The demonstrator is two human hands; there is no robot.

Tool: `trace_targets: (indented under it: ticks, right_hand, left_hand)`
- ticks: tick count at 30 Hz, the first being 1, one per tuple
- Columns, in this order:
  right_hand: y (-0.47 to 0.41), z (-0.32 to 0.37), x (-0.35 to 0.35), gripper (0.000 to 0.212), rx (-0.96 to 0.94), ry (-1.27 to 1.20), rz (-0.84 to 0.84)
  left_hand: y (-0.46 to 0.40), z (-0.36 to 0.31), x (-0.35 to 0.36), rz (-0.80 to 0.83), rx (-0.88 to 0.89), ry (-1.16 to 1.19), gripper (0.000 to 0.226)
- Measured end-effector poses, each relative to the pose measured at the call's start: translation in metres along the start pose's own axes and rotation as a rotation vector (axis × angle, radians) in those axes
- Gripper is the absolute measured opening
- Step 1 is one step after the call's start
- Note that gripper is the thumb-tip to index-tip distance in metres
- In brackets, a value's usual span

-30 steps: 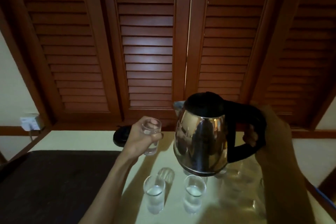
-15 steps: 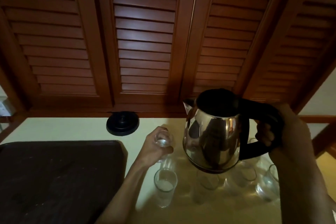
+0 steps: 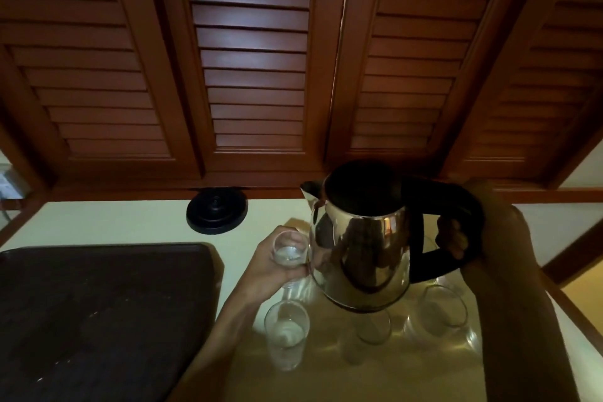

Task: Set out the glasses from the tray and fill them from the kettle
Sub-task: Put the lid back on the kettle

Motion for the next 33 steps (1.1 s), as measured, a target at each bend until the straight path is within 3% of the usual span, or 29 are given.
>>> trace_targets:
  ticks: [4,9,11,14,16,19,23,29,33]
  right_hand:
    - [-0.006,-0.004,0.0,0.047,0.016,0.017,0.036]
    - [-0.009,0.001,0.007,0.042,-0.01,-0.043,0.096]
    - [-0.009,0.004,0.013,0.044,-0.039,-0.038,0.139]
    - [-0.008,0.011,0.027,0.05,-0.08,-0.028,0.202]
    - [-0.006,0.018,0.041,0.057,-0.106,-0.033,0.25]
    - [-0.004,0.028,0.065,0.063,-0.149,-0.007,0.278]
    - [-0.008,0.036,0.114,0.058,-0.198,0.023,0.349]
    - [-0.046,0.011,0.207,0.059,-0.129,0.101,0.5]
    - [-0.08,-0.028,0.259,0.053,-0.053,0.093,0.475]
  left_hand:
    - [0.013,-0.029,-0.019,-0.029,-0.012,0.003,0.08]
    - [0.031,-0.106,-0.04,-0.178,0.097,-0.05,0.061]
    - [0.029,-0.127,-0.037,-0.089,0.076,-0.016,0.055]
    - [0.025,-0.148,-0.022,-0.08,0.121,0.036,0.048]
    - [0.03,-0.173,-0.002,-0.206,0.1,-0.003,0.061]
    - [0.054,-0.199,-0.012,-0.427,0.214,0.084,0.053]
    - [0.043,-0.211,-0.047,-0.531,0.165,0.027,0.035]
    - [0.001,-0.208,-0.122,-0.605,0.135,-0.044,0.035]
    - [-0.034,-0.181,-0.172,-0.671,0.1,-0.078,0.046]
Point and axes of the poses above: each hand's wrist, its own y-axis away from the middle knuckle, its own x-axis out of the palm, z = x × y, the point moved 9 cm from there along -y, towards the middle knuckle, and after that the axes turned 1 degree about x, right-handed, at the moved point
